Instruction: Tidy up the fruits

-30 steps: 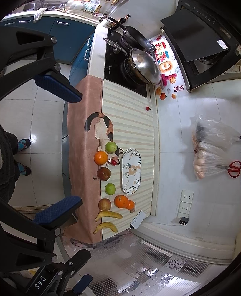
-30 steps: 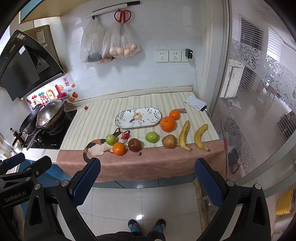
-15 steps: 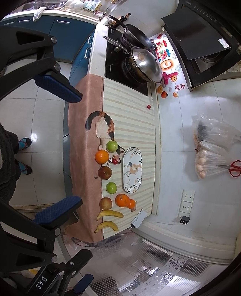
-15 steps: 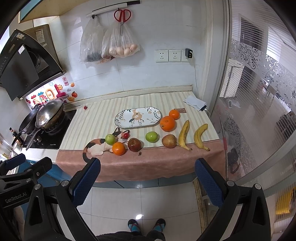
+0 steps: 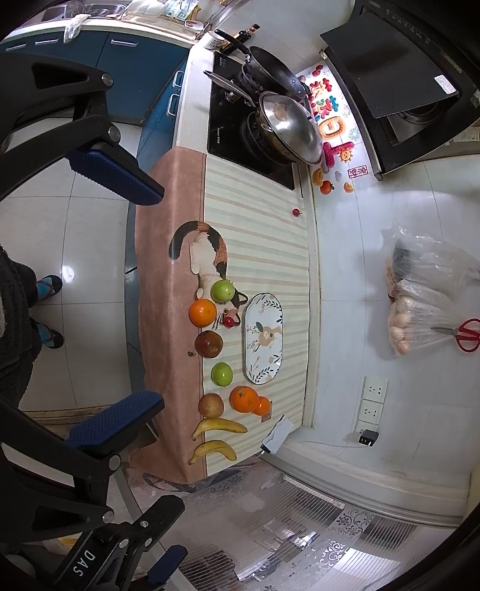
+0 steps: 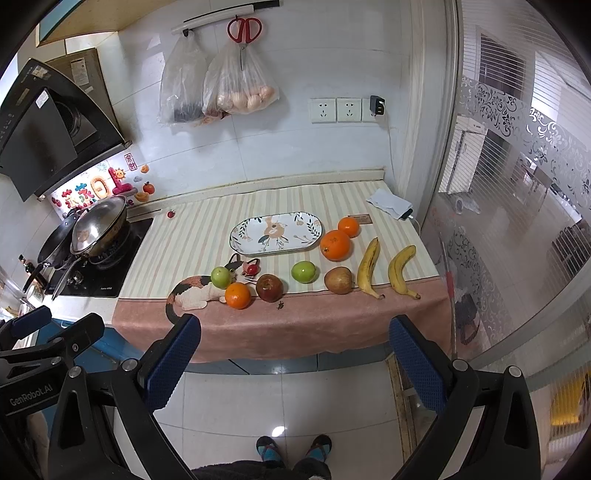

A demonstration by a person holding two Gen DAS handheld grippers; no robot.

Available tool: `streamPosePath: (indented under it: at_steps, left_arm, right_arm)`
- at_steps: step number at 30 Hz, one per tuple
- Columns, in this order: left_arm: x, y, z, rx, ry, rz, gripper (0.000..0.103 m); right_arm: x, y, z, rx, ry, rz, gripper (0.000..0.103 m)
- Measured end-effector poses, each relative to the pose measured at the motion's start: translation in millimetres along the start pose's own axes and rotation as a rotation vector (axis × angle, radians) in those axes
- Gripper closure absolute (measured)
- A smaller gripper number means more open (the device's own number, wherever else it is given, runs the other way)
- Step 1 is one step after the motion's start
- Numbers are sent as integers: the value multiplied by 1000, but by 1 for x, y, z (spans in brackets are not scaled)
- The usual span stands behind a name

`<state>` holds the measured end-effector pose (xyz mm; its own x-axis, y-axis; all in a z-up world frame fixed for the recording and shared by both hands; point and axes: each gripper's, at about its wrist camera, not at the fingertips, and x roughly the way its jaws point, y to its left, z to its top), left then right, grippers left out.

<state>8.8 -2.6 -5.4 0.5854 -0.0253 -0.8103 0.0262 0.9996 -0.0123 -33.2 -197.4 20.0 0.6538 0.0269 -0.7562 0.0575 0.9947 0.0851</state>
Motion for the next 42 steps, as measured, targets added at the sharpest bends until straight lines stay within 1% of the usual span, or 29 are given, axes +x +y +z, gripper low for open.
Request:
streamPosePath:
  at_steps: [8,14,17,18,21,25,26,28,30,31,32,35,36,38,40,41,42]
  left_arm:
    - [2,3,5,6,10,-8,0]
    - [13,6,17,24,4,-25,0]
    - [30,4,28,55,-10,-18,0]
    - [38,3,31,63,-13,-19,0]
    - [71,-4,42,85,12,-36,0]
    - [123,-27,56,117,99,-64,0]
    - [138,-36,59,126,129,-79,0]
    - [159,-54,64,141,164,-96,0]
    - [187,-80,71,163,205,-105,1]
    - [196,-89,74,170,219,-108,1]
    - [211,-105,79,184,237,-108,1]
    - [244,-140,89,209,287,-99,6]
    - [257,-153,93,210,305,-101,7]
    - [286,-181,102,199,358,-97,7]
    - [306,-202,108,195,393,-98,14]
    - [320,-216,112,199,421,-89,15]
    - [330,-227,116,206,441,-83,19]
  right_arm:
    - [3,3,2,15,7,5,0]
    - [17,-4,8,85,14,8,0]
    - [33,-18,12,148,16,-9,0]
    - [40,-24,13,170,16,-26,0]
    - [65,-45,15,228,28,-68,0]
    - [111,-88,17,308,87,-93,0]
    - [122,-100,17,328,95,-94,0]
    - [147,-124,20,359,113,-107,0]
    - [178,-152,22,389,138,-112,0]
    - [194,-167,24,406,148,-106,2]
    - [212,-181,26,421,160,-99,2]
    - [272,-225,34,452,217,-73,11]
    - [302,-242,36,459,257,-56,16]
    - [341,-260,40,445,306,-36,20]
    - [387,-274,42,419,371,-25,25]
    - [408,-279,42,412,402,-16,27]
    - [434,-287,43,409,438,-4,29]
